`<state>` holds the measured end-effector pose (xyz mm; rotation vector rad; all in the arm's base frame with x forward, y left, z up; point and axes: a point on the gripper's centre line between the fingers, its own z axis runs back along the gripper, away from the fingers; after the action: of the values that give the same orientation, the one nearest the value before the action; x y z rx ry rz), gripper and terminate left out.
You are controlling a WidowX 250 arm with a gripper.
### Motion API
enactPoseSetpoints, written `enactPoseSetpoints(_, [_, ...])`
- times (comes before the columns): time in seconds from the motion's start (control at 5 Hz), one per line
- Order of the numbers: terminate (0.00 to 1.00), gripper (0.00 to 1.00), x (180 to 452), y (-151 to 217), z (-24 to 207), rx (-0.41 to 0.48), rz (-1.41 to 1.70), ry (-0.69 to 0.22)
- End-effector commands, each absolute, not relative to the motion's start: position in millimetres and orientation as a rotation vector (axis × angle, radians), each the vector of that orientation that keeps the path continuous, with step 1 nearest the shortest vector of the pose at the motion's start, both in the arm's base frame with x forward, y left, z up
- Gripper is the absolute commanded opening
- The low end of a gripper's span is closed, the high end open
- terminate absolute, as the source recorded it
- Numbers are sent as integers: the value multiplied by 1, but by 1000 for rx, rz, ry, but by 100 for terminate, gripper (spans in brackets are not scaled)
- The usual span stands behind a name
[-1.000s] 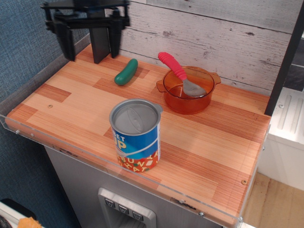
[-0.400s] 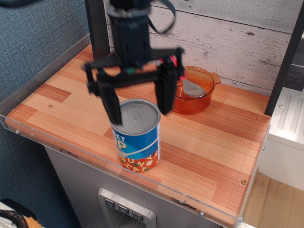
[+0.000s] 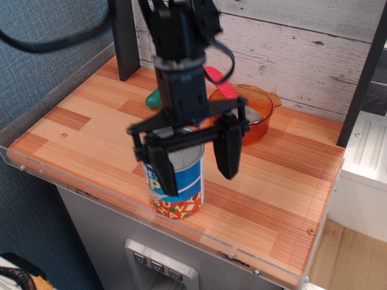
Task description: Place the can in front of the cucumber.
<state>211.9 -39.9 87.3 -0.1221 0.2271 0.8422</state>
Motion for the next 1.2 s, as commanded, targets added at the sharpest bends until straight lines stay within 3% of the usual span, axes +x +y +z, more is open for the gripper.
enactPoseSetpoints(0.0, [0, 100, 229, -24, 81, -113, 911, 202])
enactPoseSetpoints(0.6, [0, 100, 242, 31, 85, -124, 1063, 136])
enactPoseSetpoints(1.0, [0, 100, 266, 90, 72, -85, 1125, 129])
